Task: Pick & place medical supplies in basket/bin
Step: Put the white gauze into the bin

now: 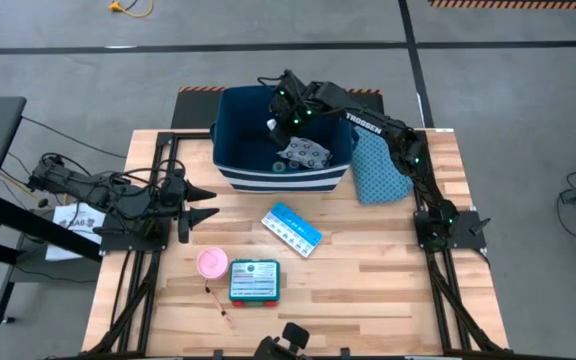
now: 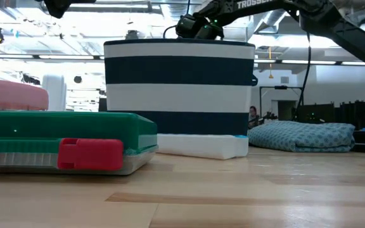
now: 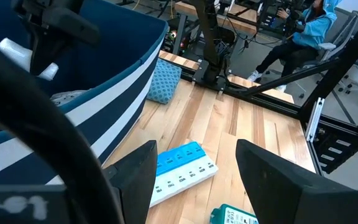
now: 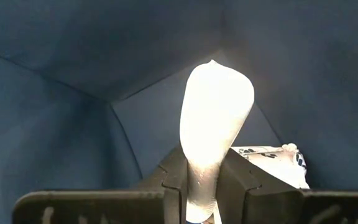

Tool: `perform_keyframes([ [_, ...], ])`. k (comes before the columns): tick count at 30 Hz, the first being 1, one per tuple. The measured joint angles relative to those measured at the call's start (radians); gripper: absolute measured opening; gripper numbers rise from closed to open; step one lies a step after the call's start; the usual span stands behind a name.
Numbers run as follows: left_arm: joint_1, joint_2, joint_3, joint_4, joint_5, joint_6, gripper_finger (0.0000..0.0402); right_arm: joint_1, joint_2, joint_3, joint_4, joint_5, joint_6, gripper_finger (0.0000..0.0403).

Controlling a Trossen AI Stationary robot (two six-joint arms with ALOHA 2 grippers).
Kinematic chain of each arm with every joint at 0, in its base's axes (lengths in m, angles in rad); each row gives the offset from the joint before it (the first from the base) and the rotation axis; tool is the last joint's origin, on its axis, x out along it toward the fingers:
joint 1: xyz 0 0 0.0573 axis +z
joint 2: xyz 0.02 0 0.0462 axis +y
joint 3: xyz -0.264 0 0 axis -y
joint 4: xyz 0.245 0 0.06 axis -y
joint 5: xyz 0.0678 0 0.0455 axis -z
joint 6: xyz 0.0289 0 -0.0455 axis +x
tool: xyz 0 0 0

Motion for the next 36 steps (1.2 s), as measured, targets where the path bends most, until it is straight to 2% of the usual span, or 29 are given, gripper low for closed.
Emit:
perform_keyframes([
  [36, 0.000, 0.000, 0.000, 0.000, -0.001, 0.000, 0.0210, 0.000, 0.003, -0.026, -0.025, 0.027, -0.048, 0.0047],
])
